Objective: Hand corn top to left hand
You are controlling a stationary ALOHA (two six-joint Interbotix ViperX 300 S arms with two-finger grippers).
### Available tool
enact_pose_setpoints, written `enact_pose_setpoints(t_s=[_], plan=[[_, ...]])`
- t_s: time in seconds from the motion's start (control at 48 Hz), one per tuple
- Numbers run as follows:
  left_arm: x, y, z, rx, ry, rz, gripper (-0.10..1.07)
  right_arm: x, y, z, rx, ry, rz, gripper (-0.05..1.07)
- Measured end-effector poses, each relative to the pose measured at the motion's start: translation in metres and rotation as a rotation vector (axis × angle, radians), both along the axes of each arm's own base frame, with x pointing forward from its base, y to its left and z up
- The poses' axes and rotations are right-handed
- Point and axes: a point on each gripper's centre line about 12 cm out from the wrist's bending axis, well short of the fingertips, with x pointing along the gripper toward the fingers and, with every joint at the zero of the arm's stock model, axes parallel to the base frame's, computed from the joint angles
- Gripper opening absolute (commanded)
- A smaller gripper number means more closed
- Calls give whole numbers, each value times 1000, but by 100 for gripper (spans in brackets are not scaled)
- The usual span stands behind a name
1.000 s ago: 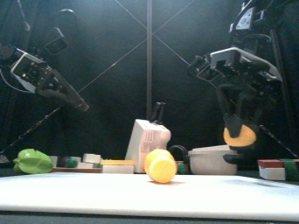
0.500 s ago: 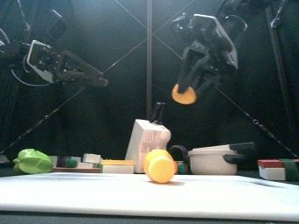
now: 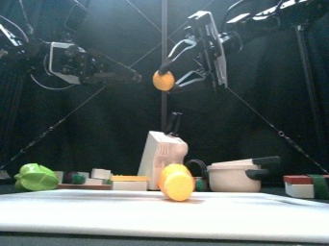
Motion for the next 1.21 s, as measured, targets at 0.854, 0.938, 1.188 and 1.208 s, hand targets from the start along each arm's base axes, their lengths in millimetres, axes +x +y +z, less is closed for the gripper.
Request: enact_pose_setpoints(t_s=[0.854, 0.938, 1.188, 1.208], plan=[[34, 9, -5, 195, -115, 166, 103, 5, -11, 4, 1, -27, -14, 63], [38, 9, -6, 194, -118, 167, 103, 7, -12, 5, -1, -30, -15, 63], [44, 7, -10, 195, -112, 161, 103, 9, -15, 6, -2, -32, -20, 63], [44, 7, -10, 197, -113, 161, 103, 9, -15, 6, -3, -32, -19, 63]])
